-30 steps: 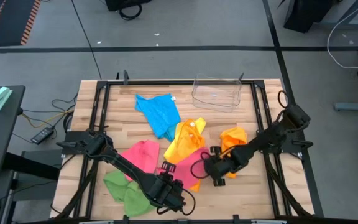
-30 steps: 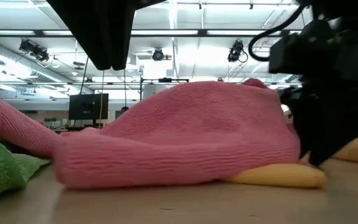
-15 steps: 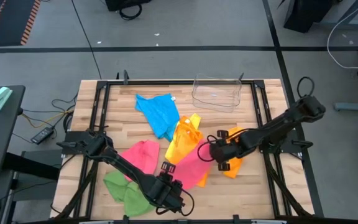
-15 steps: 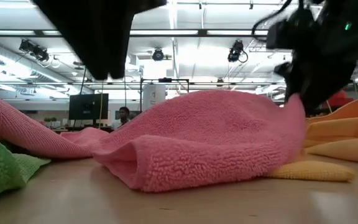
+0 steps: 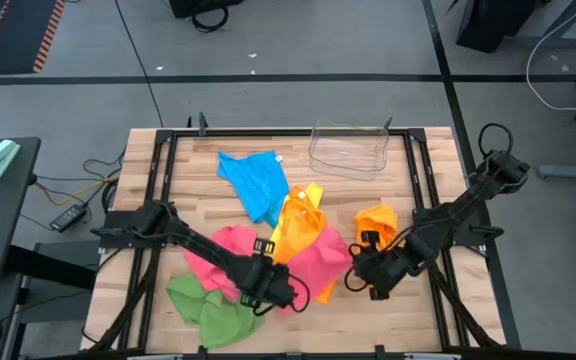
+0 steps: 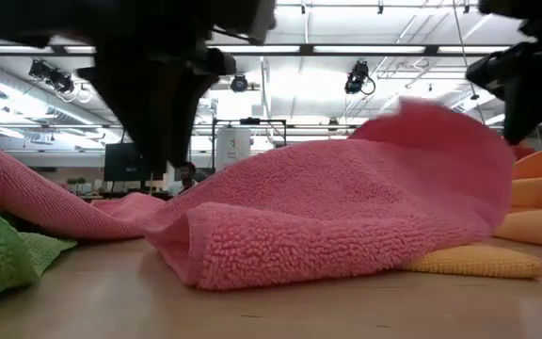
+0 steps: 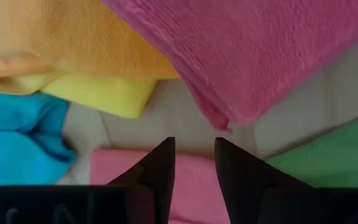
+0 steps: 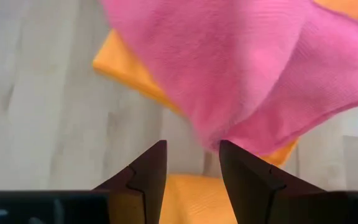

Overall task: Fold microfiber towels
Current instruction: Fold the top pink microfiber cloth

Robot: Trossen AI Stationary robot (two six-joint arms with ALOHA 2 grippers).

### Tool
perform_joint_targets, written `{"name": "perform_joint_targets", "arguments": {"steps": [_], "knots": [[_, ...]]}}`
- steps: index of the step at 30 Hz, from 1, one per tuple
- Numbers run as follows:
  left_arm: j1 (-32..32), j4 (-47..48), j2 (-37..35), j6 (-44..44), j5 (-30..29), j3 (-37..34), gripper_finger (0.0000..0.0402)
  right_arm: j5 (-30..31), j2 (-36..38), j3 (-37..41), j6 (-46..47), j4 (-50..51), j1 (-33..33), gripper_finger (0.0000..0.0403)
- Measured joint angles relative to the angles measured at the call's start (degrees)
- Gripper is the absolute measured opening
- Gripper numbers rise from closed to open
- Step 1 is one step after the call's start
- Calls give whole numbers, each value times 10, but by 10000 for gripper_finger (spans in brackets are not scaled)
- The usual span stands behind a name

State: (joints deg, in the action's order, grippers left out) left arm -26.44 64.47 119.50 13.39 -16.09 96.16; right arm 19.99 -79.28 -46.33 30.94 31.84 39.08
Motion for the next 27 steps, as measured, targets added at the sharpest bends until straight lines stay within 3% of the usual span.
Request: {"name": "perform_joint_targets", "arguments": {"steps": [4, 8, 22, 27], "knots": [[16, -56, -12, 17, 58, -34, 133, 72, 1, 0, 4, 56, 17, 156], [25, -84, -11, 42, 74, -67, 149, 123, 3, -1, 19, 109, -4, 156], [39, -91, -22, 41, 117, -93, 196, 100, 3, -1, 18, 65, -23, 156], [59, -153, -36, 43, 158, -125, 202, 100, 3, -1, -8, 46, -17, 156]]}}
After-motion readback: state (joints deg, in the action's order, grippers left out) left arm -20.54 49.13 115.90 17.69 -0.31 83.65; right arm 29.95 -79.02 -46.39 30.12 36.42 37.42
